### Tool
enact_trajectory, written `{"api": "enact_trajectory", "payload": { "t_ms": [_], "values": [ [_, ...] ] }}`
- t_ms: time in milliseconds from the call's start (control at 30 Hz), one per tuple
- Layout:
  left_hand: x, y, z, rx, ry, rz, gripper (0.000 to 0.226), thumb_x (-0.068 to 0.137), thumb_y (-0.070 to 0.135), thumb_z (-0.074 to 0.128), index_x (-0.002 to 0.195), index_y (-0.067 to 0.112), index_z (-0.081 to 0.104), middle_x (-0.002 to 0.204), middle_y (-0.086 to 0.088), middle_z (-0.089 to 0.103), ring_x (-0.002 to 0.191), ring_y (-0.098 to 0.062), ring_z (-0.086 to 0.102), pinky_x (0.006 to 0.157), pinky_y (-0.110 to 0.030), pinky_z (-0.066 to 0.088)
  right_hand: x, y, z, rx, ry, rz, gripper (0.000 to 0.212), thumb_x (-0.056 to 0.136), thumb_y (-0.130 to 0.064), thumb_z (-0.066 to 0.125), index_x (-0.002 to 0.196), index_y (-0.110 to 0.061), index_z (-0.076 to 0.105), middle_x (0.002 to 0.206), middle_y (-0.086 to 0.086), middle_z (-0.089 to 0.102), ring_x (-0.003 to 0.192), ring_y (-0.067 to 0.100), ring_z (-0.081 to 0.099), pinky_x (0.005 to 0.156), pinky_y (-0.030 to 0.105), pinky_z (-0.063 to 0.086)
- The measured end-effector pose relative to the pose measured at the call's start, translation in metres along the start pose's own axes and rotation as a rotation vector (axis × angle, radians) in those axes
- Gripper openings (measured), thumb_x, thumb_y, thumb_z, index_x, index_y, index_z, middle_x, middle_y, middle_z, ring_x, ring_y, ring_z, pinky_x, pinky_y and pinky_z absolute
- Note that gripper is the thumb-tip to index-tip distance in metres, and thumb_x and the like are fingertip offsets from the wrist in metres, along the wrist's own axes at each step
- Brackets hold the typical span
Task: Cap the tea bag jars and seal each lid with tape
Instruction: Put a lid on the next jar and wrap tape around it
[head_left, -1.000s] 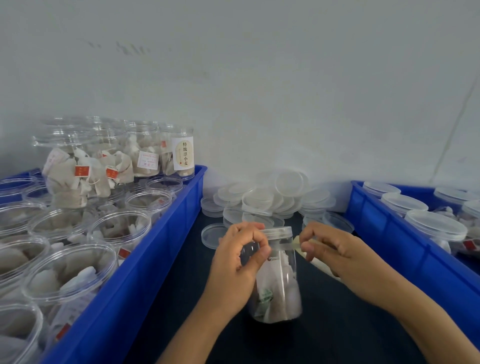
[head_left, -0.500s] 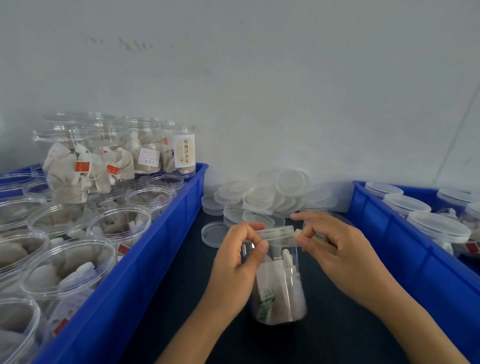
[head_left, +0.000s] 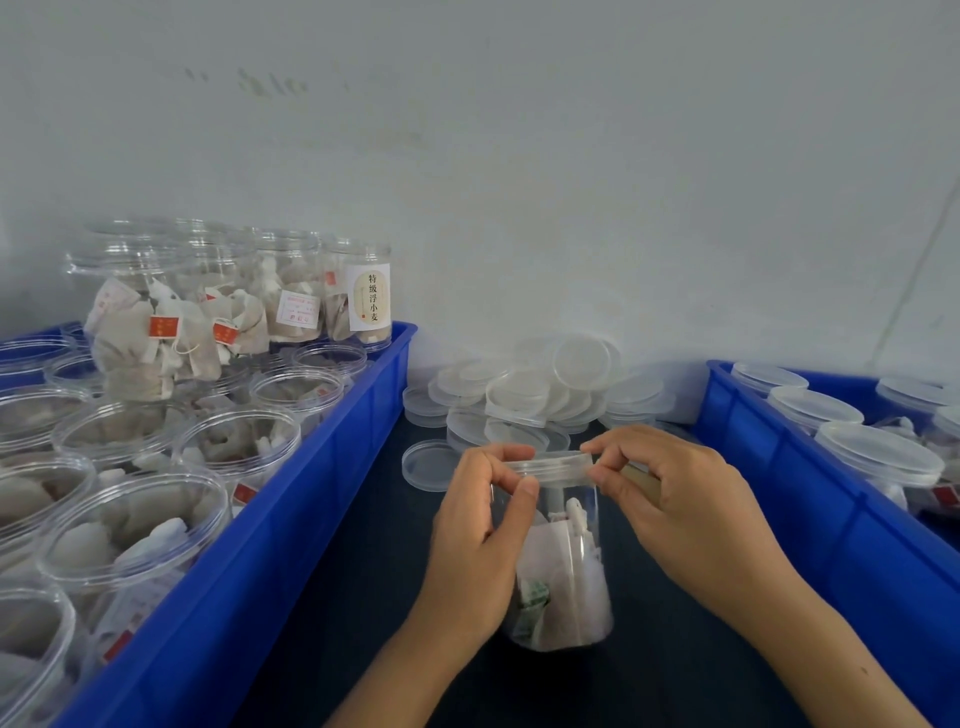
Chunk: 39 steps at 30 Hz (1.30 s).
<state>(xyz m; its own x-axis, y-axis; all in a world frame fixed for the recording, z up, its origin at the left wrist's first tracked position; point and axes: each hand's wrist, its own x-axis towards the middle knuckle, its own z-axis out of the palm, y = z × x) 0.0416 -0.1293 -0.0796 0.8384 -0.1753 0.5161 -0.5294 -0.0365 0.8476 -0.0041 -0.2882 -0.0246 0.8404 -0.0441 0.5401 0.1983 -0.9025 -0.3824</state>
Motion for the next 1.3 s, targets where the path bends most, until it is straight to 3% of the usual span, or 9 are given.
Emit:
{"api": "enact_trajectory", "payload": {
  "t_ms": [200, 367, 533, 667, 733, 967, 1100, 1200, 1300],
  "values": [
    [-0.001, 0.000, 0.001, 0.025, 0.021, 0.032, 0.011, 0.094, 0.015, 0.057, 0.083, 0.016, 0.057, 0.110, 0.020, 0.061, 0.098, 0.009, 0.056, 0.080, -0.007, 0.043, 0.000, 0.000, 0.001, -0.013, 0.007, 0.013, 0.016, 0.087, -0.035, 0.060, 0.072, -0.029, 0.060, 0.092, -0.029, 0.063, 0.081, 0.001, 0.060, 0.070, 0.034, 0.054],
    [0.000, -0.001, 0.001, 0.014, 0.042, 0.045, 0.012, 0.094, 0.014, 0.059, 0.082, 0.015, 0.058, 0.108, 0.022, 0.063, 0.093, 0.000, 0.060, 0.079, -0.019, 0.049, 0.001, -0.001, 0.002, -0.012, 0.012, 0.028, 0.019, 0.087, -0.037, 0.058, 0.070, -0.029, 0.058, 0.092, -0.028, 0.063, 0.082, 0.000, 0.060, 0.071, 0.032, 0.053],
    [0.002, -0.003, 0.000, -0.012, 0.069, 0.024, 0.013, 0.088, 0.012, 0.065, 0.076, 0.013, 0.059, 0.105, 0.023, 0.066, 0.101, 0.005, 0.061, 0.083, -0.015, 0.047, 0.000, -0.004, 0.001, 0.001, 0.020, 0.029, 0.020, 0.083, -0.042, 0.055, 0.070, -0.029, 0.060, 0.091, -0.028, 0.063, 0.082, 0.000, 0.062, 0.071, 0.033, 0.054],
    [0.002, -0.003, -0.003, -0.129, 0.071, 0.015, 0.019, 0.085, 0.011, 0.069, 0.084, 0.012, 0.051, 0.105, 0.014, 0.070, 0.103, -0.005, 0.065, 0.093, -0.043, 0.052, 0.000, -0.004, 0.000, 0.028, 0.022, 0.056, 0.018, 0.082, -0.041, 0.057, 0.069, -0.029, 0.061, 0.091, -0.030, 0.063, 0.085, -0.002, 0.061, 0.074, 0.034, 0.054],
    [0.002, -0.003, -0.003, -0.155, 0.078, 0.043, 0.025, 0.083, 0.021, 0.068, 0.090, 0.013, 0.045, 0.106, 0.011, 0.071, 0.102, -0.009, 0.067, 0.093, -0.048, 0.052, -0.001, -0.005, 0.000, 0.038, 0.036, 0.062, 0.017, 0.082, -0.039, 0.059, 0.068, -0.031, 0.060, 0.091, -0.030, 0.064, 0.086, -0.004, 0.061, 0.074, 0.033, 0.054],
    [-0.002, -0.006, 0.005, -0.288, 0.050, 0.012, 0.017, 0.089, 0.028, 0.054, 0.103, 0.018, 0.057, 0.103, 0.007, 0.068, 0.096, -0.012, 0.066, 0.081, -0.026, 0.053, -0.005, -0.006, 0.001, 0.022, 0.061, 0.053, 0.018, 0.083, -0.037, 0.061, 0.066, -0.032, 0.057, 0.090, -0.032, 0.063, 0.085, -0.007, 0.060, 0.071, 0.030, 0.054],
    [-0.009, -0.002, 0.019, -0.260, 0.022, -0.110, 0.058, 0.068, 0.059, 0.067, 0.115, 0.034, 0.045, 0.115, 0.004, 0.058, 0.101, -0.010, 0.063, 0.083, -0.024, 0.053, -0.009, -0.009, 0.002, 0.018, 0.089, 0.009, 0.018, 0.082, -0.036, 0.062, 0.065, -0.034, 0.057, 0.091, -0.030, 0.064, 0.084, -0.006, 0.061, 0.066, 0.025, 0.054],
    [-0.006, 0.000, 0.024, -0.219, 0.086, -0.213, 0.077, 0.059, 0.060, 0.084, 0.114, 0.043, 0.033, 0.117, 0.004, 0.060, 0.102, -0.008, 0.066, 0.082, -0.021, 0.053, -0.012, -0.015, 0.003, -0.005, 0.106, -0.045, 0.014, 0.081, -0.037, 0.054, 0.068, -0.034, 0.057, 0.088, -0.025, 0.064, 0.074, 0.004, 0.064, 0.061, 0.029, 0.055],
    [-0.002, -0.001, 0.021, -0.286, 0.115, -0.269, 0.077, 0.051, 0.051, 0.083, 0.112, 0.038, 0.036, 0.110, 0.003, 0.067, 0.091, -0.003, 0.069, 0.073, -0.015, 0.053, -0.015, -0.015, 0.002, -0.033, 0.101, -0.070, 0.016, 0.085, -0.037, 0.049, 0.071, -0.031, 0.055, 0.087, -0.020, 0.063, 0.074, 0.007, 0.063, 0.061, 0.031, 0.054]
  ]
}}
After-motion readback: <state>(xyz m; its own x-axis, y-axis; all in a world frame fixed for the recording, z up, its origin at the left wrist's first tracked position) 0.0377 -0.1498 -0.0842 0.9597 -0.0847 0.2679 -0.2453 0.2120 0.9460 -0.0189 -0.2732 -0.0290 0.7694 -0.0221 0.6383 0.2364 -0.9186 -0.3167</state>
